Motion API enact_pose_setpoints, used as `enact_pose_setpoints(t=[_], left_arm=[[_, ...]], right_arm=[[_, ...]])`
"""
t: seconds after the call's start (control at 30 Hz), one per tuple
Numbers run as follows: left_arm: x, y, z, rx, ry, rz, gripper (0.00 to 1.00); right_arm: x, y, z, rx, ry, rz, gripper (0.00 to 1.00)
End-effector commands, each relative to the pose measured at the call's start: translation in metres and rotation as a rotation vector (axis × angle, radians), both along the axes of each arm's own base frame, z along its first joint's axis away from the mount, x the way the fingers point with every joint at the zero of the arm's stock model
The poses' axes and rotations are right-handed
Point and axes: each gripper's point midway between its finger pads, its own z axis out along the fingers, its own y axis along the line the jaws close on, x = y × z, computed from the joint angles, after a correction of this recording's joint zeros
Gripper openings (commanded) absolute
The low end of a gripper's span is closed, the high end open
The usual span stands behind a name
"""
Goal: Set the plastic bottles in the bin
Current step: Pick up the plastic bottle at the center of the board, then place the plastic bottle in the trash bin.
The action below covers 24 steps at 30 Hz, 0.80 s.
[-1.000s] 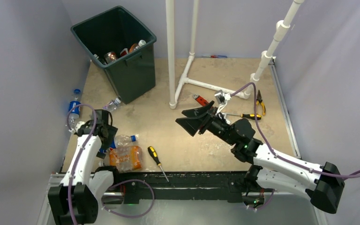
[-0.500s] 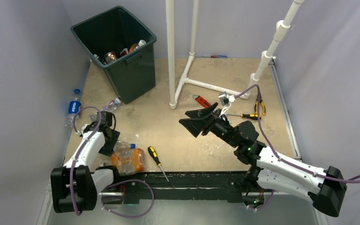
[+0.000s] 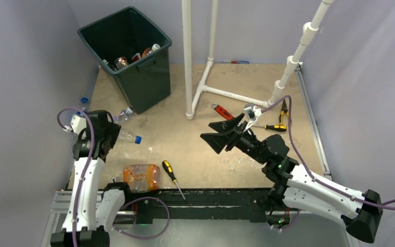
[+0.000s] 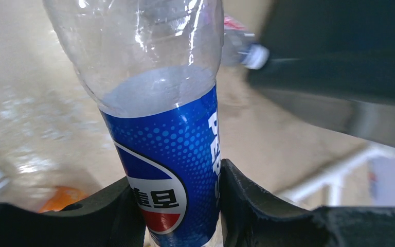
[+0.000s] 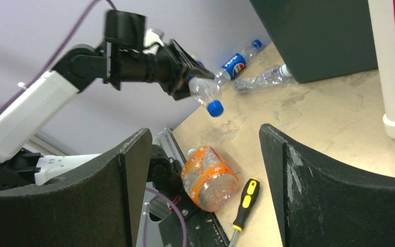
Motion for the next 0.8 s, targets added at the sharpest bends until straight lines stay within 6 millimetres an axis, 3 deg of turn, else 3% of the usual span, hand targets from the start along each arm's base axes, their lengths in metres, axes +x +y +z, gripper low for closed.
enact_pose_setpoints(t=[0.0,0.13,0.27,0.5,0.63,0.77], left_arm=[[0.020,-0.027,0.077,-0.014,-0.263,-0.198,0.15],[0.031,-0.073,0.134,-0.064,-0.513,-0.473,0.12],[0.033,-0.114,0.181,-0.116,-0.727,-0.704,0.03],[0.009,-0.147,0.268,-0.049,-1.058,-0.951,0.00],[-0.004,-0.154,0.294,0.005,-1.188,-1.019,0.00],[-0.010,-0.157,0.300,0.026,-1.244,-1.040,0.00]], right_arm=[[-0.010,0.011,0.007,-0.061,-0.096,0.079,0.79],[-0.024,0.043,-0.004,-0.138,-0.106,0.255,0.81],[-0.032,0.062,0.006,-0.107,-0.148,0.291,0.90],[-0.033,0.100,0.038,-0.016,-0.192,0.329,0.92],[-0.018,0.110,0.058,0.058,-0.181,0.278,0.97],[-0.007,0.125,0.071,0.085,-0.172,0.266,0.99]])
